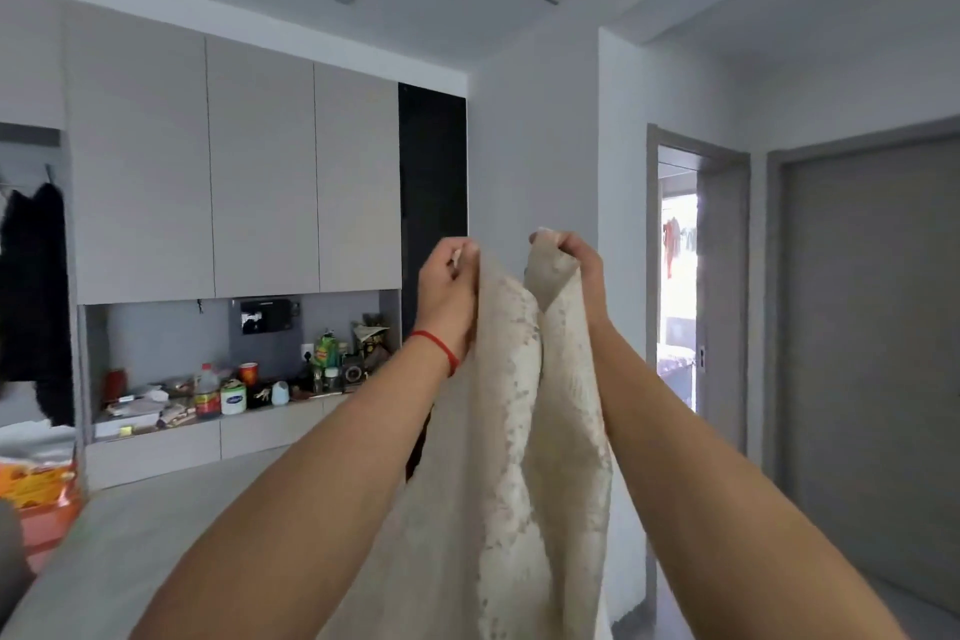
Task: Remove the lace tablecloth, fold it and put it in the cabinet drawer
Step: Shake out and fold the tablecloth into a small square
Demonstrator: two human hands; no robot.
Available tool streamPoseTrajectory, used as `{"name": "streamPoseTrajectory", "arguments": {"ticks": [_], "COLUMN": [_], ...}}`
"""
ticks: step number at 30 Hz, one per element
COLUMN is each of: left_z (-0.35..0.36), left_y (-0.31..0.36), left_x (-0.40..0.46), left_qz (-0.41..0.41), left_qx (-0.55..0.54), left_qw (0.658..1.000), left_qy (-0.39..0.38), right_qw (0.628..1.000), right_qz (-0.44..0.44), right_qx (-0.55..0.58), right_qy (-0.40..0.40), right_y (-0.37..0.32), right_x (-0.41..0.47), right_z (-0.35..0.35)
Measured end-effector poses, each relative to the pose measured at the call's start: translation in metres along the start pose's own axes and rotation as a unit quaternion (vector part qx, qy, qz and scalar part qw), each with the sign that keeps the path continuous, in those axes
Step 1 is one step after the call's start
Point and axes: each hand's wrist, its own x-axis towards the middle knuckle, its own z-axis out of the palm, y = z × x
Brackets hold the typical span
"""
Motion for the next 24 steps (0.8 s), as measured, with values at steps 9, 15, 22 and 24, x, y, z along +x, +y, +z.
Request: {"name": "streamPoseTrajectory", "arguments": {"ticks": [9, 15, 22, 24], "left_z": [0.011, -0.004, -0.013, -0.017], "left_y": [-0.009, -0.007, -0.002, -0.002], "left_x": [-0.002, -0.001, 0.002, 0.001], "left_qz": [-0.029, -0.037, -0.05, -0.038], "left_qx": [-0.15, -0.21, -0.216, -0.211], "left_qw": [0.983, 0.969, 0.963, 0.964], "left_qy": [-0.107, -0.126, -0.155, -0.157], "right_qw": [0.987, 0.973, 0.975, 0.972], "right_qz": [-0.043, -0.125, -0.099, -0.096], "right_qx": [0.008, -0.135, -0.083, -0.075], "right_qy": [-0.156, -0.137, -0.182, -0.202], "right_y": [-0.015, -0.005, 0.003, 0.004], "right_x": [-0.004, 0.0, 0.005, 0.004], "right_z": [0.001, -0.007, -0.004, -0.002]}}
